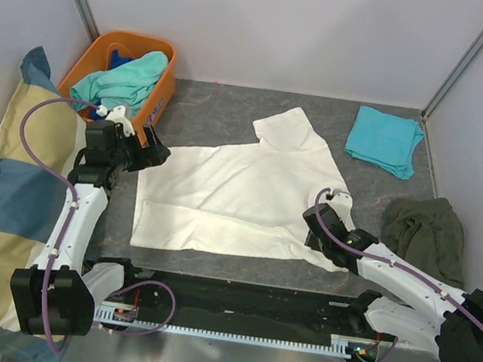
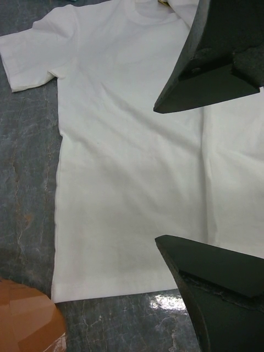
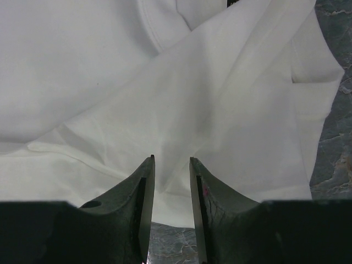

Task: Fold and stack the t-shirts
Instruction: Fold the tshirt

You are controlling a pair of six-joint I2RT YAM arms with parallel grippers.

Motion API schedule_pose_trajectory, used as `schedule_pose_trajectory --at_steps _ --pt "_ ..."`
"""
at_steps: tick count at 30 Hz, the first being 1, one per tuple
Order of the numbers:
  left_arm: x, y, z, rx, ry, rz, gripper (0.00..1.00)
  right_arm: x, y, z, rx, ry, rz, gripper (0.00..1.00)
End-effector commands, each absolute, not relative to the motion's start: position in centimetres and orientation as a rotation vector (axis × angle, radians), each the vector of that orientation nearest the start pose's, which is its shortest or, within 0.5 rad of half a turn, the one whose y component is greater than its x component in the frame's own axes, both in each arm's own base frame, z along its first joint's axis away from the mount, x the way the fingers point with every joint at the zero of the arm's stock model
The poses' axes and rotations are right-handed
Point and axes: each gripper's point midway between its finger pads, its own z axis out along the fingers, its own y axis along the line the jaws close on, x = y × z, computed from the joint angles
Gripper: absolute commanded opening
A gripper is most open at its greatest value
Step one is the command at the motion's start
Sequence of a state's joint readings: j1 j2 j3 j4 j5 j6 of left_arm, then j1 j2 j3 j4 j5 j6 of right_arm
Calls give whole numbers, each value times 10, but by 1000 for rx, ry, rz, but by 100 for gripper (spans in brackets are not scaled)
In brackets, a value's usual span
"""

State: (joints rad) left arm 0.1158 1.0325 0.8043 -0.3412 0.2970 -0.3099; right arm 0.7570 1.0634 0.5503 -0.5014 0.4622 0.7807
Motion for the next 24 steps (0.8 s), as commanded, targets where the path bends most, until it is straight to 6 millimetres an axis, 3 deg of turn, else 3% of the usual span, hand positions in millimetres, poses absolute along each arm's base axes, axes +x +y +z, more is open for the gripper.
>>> schedule_pose_trajectory --at_steps 1,24 --pt "326 -32 190 -271 2088 -471 100 208 128 51 231 2419 99 39" --pt "325 -32 189 -266 2089 -470 100 201 142 39 208 2461 200 37"
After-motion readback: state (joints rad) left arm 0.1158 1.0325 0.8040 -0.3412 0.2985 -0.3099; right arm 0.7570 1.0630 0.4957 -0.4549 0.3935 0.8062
